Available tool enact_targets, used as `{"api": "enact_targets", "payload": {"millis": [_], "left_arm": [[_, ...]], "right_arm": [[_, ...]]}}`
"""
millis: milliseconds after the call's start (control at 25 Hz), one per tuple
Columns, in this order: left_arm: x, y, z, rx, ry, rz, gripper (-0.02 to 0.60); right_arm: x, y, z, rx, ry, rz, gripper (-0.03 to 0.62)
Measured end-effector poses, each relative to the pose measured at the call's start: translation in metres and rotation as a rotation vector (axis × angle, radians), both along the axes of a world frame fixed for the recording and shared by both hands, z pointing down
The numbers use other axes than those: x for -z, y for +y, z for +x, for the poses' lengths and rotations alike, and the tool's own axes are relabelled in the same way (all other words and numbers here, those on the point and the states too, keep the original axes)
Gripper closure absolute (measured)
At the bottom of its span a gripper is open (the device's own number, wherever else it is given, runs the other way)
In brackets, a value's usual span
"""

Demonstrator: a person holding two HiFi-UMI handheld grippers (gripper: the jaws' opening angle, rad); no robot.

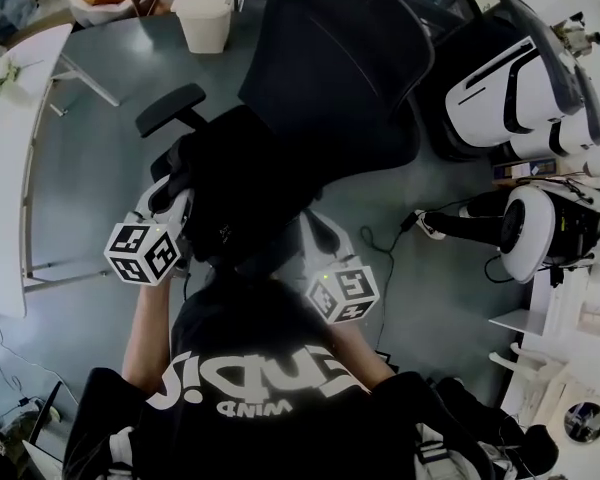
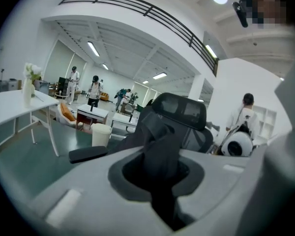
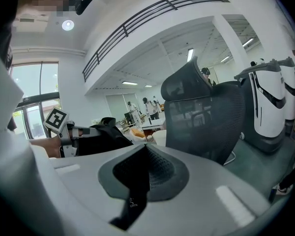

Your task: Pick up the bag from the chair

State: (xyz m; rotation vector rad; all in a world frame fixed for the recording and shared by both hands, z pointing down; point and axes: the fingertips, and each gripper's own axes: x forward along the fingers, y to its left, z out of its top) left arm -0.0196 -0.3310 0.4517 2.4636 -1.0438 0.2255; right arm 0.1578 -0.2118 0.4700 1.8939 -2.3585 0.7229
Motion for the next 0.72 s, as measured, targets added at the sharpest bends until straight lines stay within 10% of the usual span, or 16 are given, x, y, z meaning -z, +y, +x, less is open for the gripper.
{"api": "enact_targets", "payload": {"millis": [720], "left_arm": [[0.057,0.107,-0.061,0.301,-0.051,0.113,0.532]], "right_arm": [[0.014,0.053,-0.033,0.273,-0.04,0.057,0.594]]}}
